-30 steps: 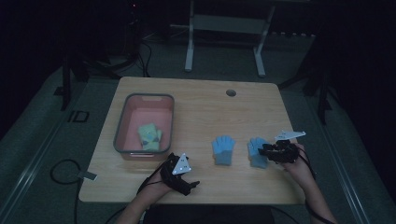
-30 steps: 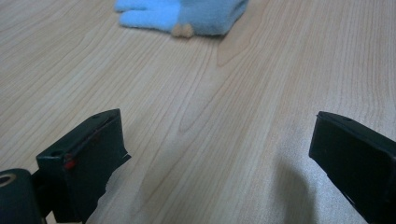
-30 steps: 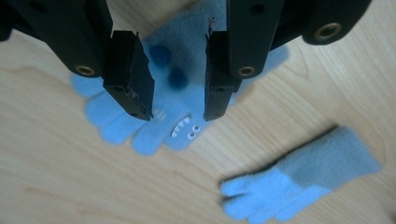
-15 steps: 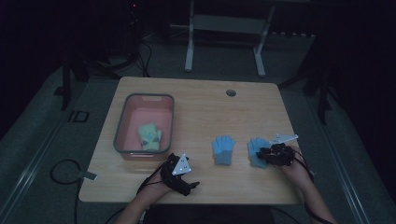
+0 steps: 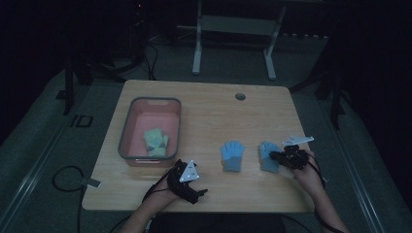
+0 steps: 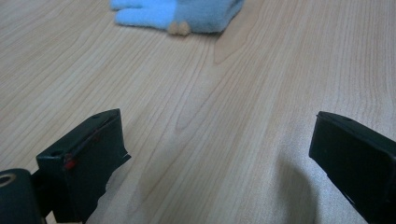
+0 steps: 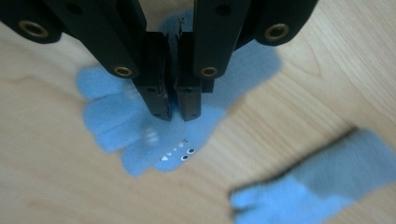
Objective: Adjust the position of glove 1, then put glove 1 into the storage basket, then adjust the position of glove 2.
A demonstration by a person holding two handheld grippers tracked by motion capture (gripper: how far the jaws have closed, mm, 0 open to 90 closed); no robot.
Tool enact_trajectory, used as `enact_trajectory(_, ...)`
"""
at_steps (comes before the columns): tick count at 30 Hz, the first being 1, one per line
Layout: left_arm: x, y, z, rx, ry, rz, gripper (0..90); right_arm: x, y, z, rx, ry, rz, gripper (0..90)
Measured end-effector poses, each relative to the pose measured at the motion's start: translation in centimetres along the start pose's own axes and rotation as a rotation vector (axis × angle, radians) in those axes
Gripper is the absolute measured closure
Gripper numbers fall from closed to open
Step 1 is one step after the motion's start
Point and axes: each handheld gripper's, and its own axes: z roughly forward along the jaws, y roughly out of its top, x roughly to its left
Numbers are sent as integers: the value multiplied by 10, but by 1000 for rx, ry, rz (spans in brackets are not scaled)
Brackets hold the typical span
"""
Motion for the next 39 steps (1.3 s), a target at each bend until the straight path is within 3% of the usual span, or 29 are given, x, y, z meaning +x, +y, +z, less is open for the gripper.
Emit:
enact_trajectory(11, 0, 0, 0, 1, -2, -1, 33, 12, 34, -32, -79, -9, -26, 852)
enact_trajectory(17, 1, 0, 0, 6, 1, 2, 33, 23, 50, -41, -115, 1, -57, 851)
enact_trajectory(26, 1, 0, 0, 9, 0, 6, 33, 35, 66, -45, -136, 24, -89, 851)
enact_trajectory(39, 0, 0, 0, 10, -1, 7, 33, 42, 74, -43, -143, 40, -113, 851)
